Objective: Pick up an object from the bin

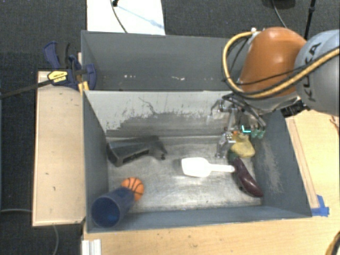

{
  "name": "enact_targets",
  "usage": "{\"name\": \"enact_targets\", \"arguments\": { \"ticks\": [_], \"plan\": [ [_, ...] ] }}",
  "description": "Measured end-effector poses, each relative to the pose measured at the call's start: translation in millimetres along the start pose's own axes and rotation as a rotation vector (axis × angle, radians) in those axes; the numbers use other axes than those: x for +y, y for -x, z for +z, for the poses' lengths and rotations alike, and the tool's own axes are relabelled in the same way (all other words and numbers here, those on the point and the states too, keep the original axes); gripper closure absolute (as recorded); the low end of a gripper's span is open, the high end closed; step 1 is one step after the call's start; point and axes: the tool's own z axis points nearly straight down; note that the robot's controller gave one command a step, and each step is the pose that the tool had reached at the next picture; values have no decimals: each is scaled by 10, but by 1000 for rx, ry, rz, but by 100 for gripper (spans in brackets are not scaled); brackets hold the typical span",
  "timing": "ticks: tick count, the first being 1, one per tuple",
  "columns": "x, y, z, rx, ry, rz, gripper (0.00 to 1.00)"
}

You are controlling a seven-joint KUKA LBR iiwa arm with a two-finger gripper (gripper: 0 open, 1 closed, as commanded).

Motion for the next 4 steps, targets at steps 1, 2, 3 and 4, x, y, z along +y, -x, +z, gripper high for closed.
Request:
{"name": "enact_targets", "arguments": {
  "ticks": [1,2,3,4],
  "plan": [
    [0,16,-37,-7,0,0,0],
    [-18,-120,366,-12,0,-67,0],
    [156,-53,1201,-8,0,-266,100],
    [156,-53,1202,-8,1,-265,100]
  ]
}}
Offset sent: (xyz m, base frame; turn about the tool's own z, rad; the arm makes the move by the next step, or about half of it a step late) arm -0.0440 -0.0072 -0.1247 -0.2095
